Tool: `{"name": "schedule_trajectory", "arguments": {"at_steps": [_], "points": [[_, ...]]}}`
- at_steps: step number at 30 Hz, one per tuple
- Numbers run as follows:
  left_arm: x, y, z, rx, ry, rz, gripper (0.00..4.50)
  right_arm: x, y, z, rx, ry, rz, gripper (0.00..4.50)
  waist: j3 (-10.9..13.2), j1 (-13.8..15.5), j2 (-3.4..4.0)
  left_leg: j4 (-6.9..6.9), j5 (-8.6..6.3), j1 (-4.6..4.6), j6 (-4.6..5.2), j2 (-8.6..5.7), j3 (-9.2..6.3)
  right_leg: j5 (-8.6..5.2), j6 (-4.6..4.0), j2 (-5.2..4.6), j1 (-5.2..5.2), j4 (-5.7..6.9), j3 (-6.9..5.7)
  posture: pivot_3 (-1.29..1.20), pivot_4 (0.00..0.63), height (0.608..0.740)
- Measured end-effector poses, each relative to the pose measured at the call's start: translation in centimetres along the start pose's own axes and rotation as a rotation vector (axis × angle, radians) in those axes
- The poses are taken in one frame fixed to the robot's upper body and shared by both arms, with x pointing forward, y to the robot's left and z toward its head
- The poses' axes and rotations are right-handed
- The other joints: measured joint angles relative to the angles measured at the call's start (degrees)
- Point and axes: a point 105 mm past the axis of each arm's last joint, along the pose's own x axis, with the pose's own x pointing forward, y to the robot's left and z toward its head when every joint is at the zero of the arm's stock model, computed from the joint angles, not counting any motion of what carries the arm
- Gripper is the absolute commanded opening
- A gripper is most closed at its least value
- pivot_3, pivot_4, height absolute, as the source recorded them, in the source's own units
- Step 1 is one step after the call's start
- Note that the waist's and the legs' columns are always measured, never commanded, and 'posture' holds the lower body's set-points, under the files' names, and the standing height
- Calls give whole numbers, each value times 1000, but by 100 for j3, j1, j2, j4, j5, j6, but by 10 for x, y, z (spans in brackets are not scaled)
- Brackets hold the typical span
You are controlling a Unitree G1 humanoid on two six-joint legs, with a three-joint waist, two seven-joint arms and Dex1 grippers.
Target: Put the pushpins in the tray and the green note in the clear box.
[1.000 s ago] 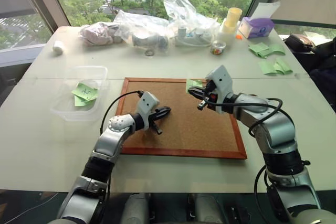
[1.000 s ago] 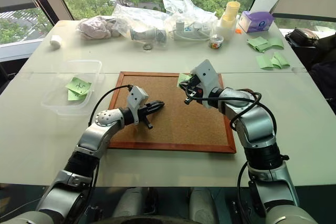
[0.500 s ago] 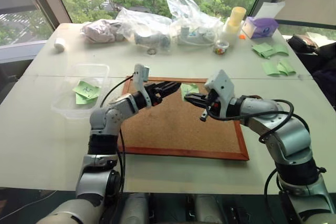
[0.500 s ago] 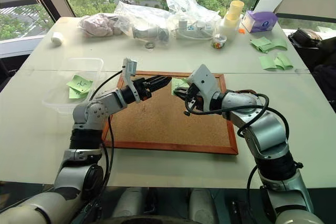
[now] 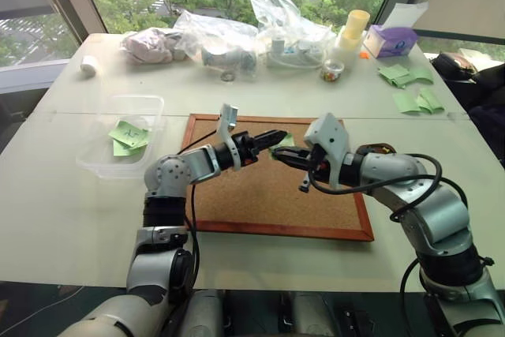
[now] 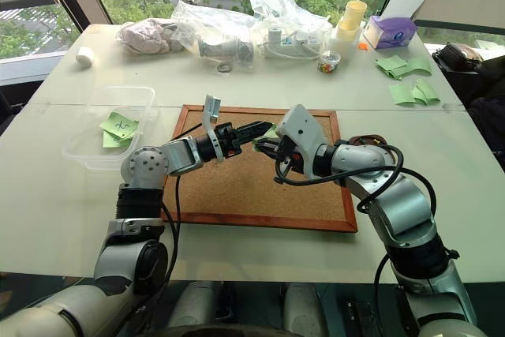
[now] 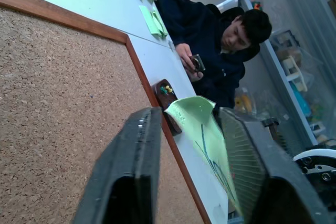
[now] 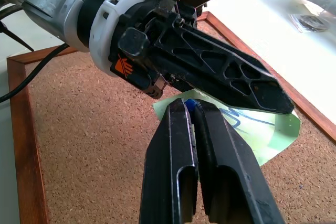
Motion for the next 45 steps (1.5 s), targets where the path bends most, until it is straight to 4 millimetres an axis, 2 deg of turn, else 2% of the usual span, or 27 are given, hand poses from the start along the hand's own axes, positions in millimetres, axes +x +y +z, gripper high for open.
{"name": "schedule_trajectory", "arguments": {"at_steps": [1, 2, 8, 10, 12, 17, 20, 23, 28, 31, 32, 34, 37, 38, 41, 45], "points": [[0, 0, 0, -1, -1, 2, 120, 0, -1, 0, -2, 1, -5, 0, 0, -1, 0, 0, 0, 0, 0, 0, 1, 0, 0, 0, 0, 0, 0, 0, 150, 740], [0, 0, 0, -1, -2, 2, 39, 0, -1, 0, -6, 2, -10, 0, 0, -1, 0, 0, 0, 0, 0, 0, 1, 0, 0, 0, 0, 0, 0, 0, 150, 740], [-4, 6, 8, 26, -40, 31, 39, -8, -11, 1, -19, 7, -55, 0, 0, 4, 0, 0, 1, 0, -2, -2, 6, 0, 0, 1, 1, -1, 0, 0, 150, 740], [-5, 12, 11, 33, -59, 57, 39, -17, -24, 5, 1, -13, -116, 0, 1, 11, -1, 0, 1, 0, -2, -3, 9, 0, 0, 0, 1, -1, 0, 0, 150, 740], [-8, 15, 14, 48, -74, 75, 39, -35, -44, 5, 25, -18, -212, 0, 4, 30, -7, 0, 1, -1, -2, -4, 11, 0, 0, 0, 3, -3, -1, 0, 150, 740], [-11, 17, 21, 76, -105, 86, 39, -77, -84, -34, 178, 54, -415, 0, 9, 99, -14, 0, 1, 0, -2, -5, 14, 0, 0, 1, 4, -4, -2, 0, 150, 740], [-9, 12, 24, 144, -108, 86, 39, -106, -111, -68, 310, 98, -563, 0, 9, 124, -14, 0, 1, 1, -2, -7, 15, 0, 0, 1, 5, -4, -1, 0, 150, 740], [-12, 8, 29, 214, -121, 91, 39, -120, -117, -104, 400, 162, -620, 0, 8, 121, -12, -3, 2, 1, -3, -7, 16, 0, 0, 2, 4, -4, -1, 0, 150, 740], [-16, 11, 27, 252, -142, 115, 39, -124, -121, -138, 441, 217, -663, 0, 9, 90, -11, -3, 7, 6, -12, -5, 16, 0, 0, 6, 6, -1, -1, 0, 150, 740], [-18, 13, 27, 254, -145, 128, 0, -125, -124, -140, 432, 210, -673, 931, 9, 88, -11, -1, 7, 6, -13, -2, 15, 0, 0, 8, 7, -1, -1, 0, 150, 740], [-18, 12, 28, 264, -150, 126, 0, -126, -124, -142, 437, 212, -677, 1571, 9, 89, -12, -1, 7, 6, -13, -2, 15, 0, 0, 8, 8, -1, -1, 0, 150, 740], [-19, 8, 31, 280, -159, 122, 0, -126, -124, -144, 440, 214, -679, 2325, 9, 107, -11, -1, 7, 6, -13, -2, 15, 0, 0, 8, 9, -1, -1, 0, 150, 740], [-19, 8, 31, 289, -162, 126, 0, -127, -125, -144, 435, 210, -687, 3959, 9, 118, -11, -1, 8, 6, -13, -2, 15, 0, 0, 8, 9, -1, -1, 0, 150, 740], [-20, 9, 30, 289, -162, 128, 0, -128, -125, -143, 436, 209, -690, 4336, 9, 118, -11, -1, 8, 6, -13, -2, 15, 0, 0, 8, 9, -1, -1, 0, 150, 740], [-21, 9, 31, 293, -164, 130, 0, -130, -127, -138, 434, 189, -695, 4428, 9, 116, -11, -1, 8, 6, -14, -2, 15, 0, 1, 8, 9, -1, -1, 0, 150, 740], [-25, 4, 39, 349, -191, 139, 0, -127, -126, -114, 380, 143, -662, 4428, 9, 112, -11, -1, 8, 6, -14, -1, 14, 0, 0, 9, 8, -1, -1, 0, 150, 740]]}}
